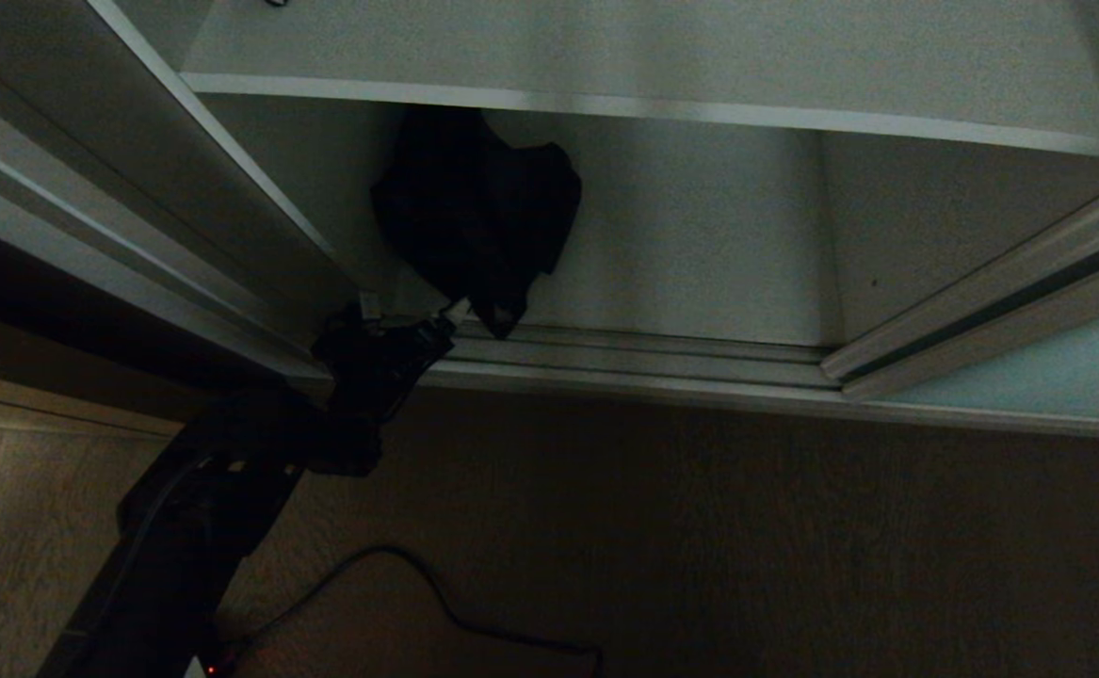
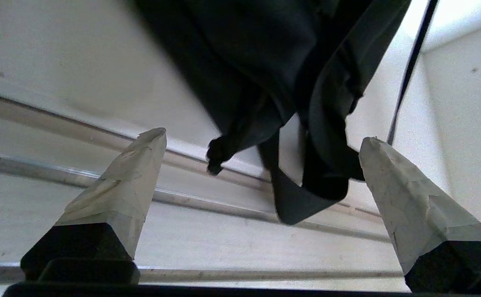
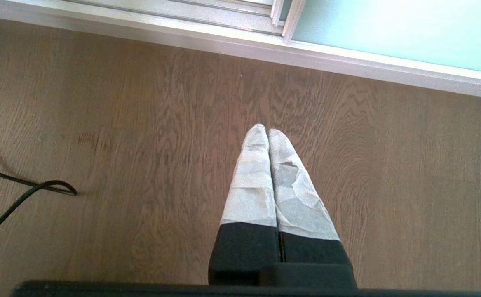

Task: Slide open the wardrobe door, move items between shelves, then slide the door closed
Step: Place the bag on the higher shelf

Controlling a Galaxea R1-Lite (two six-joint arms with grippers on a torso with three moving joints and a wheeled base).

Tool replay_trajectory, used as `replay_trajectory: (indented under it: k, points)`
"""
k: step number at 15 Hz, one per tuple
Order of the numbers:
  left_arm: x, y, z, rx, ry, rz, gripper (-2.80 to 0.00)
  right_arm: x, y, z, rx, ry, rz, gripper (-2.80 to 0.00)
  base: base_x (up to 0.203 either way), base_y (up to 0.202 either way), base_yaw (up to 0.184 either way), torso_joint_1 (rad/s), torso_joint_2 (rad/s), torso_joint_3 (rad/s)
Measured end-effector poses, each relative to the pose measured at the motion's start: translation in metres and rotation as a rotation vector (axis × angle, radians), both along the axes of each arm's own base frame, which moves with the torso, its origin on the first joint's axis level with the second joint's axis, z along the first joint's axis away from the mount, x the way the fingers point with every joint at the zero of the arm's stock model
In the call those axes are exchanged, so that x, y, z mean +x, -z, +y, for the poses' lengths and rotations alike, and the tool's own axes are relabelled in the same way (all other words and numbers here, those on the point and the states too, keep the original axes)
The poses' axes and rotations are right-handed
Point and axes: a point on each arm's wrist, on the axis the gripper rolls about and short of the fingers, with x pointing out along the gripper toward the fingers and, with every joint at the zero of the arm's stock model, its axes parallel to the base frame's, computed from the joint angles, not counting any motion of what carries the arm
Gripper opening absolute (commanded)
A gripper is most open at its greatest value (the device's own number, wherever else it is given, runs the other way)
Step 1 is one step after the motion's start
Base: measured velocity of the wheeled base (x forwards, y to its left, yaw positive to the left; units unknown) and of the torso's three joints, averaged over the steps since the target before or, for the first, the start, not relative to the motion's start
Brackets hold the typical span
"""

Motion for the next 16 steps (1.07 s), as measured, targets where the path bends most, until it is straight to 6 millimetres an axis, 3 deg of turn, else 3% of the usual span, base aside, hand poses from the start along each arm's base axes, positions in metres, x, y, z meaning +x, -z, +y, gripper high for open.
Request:
replay_trajectory:
  k: [7,13,16]
  points:
    - [0.000,0.005,-0.003,-0.010,0.022,0.036,0.00,0.000,0.000,0.000,0.000,0.000,0.000,-2.80,0.000,0.000,0.000,0.000,0.00,0.000]
    - [-0.001,0.008,-0.009,-0.009,0.010,0.045,0.00,0.000,0.000,0.000,0.000,-0.001,0.000,-2.80,0.171,0.000,-0.001,-0.001,0.00,0.004]
    - [0.000,0.009,-0.012,-0.006,0.024,0.045,0.00,0.000,0.000,0.000,0.001,-0.001,0.000,-2.80,0.014,0.000,0.003,-0.004,0.00,0.002]
